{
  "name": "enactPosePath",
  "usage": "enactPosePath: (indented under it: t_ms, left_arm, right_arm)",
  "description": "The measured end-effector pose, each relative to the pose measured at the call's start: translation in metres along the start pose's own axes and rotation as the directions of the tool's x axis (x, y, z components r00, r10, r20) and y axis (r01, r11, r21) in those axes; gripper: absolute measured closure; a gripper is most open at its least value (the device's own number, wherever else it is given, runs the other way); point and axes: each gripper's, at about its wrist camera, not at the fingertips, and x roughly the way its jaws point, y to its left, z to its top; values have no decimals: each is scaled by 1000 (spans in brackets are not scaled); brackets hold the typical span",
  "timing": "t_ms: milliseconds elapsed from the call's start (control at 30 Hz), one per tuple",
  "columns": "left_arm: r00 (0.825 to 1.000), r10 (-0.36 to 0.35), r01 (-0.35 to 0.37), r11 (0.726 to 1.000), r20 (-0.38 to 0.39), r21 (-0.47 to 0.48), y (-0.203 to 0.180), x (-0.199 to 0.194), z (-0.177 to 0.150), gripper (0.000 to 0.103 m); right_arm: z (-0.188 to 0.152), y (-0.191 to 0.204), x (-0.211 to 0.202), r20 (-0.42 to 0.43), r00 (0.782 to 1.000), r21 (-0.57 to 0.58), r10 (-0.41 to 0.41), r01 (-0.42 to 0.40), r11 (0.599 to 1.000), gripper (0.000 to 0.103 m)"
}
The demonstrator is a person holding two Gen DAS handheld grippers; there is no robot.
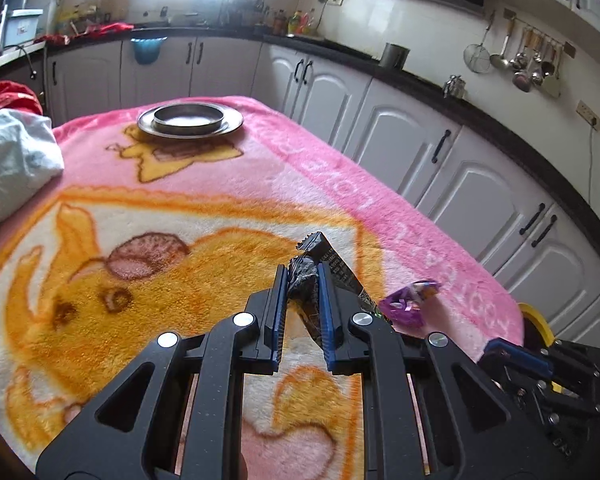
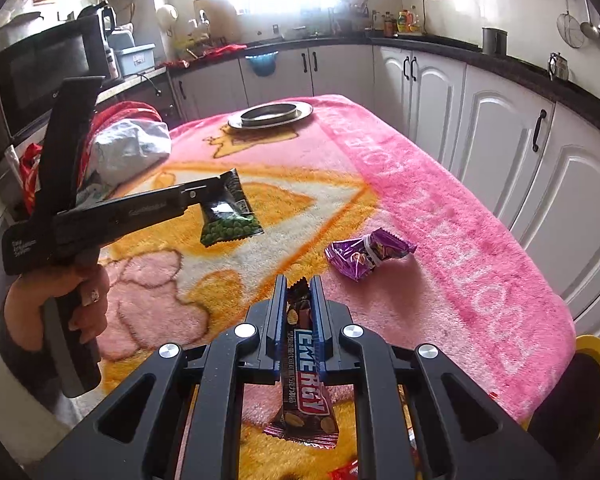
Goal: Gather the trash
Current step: 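Carry the snack bag and candy bar wrapper over the yellow bin with both tools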
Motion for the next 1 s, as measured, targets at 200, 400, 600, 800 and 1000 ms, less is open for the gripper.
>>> enactPosePath:
  t_ms: [200, 400, 600, 800, 1000]
  left_arm:
    - [999, -33, 32, 999, 32, 30, -21, -16, 4, 94]
    - [996, -73, 69, 995, 47, 70, -49, -26, 7, 94]
    - [993, -110, 105, 988, 45, 111, -77, -30, 6, 94]
    - [989, -145, 138, 979, 40, 152, -107, -30, 2, 94]
    - [984, -179, 170, 967, 28, 190, -135, -28, -1, 94]
  right_arm:
    - [5, -4, -24, 52, 999, 16, -10, 9, 1000, 92]
    - [8, -11, -48, 92, 995, 21, -34, 32, 999, 92]
    - [3, -25, -72, 120, 990, 47, -78, 73, 996, 92]
    - [-4, -48, -94, 135, 983, 78, -122, 113, 991, 92]
    - [-13, -73, -115, 145, 974, 107, -174, 159, 981, 92]
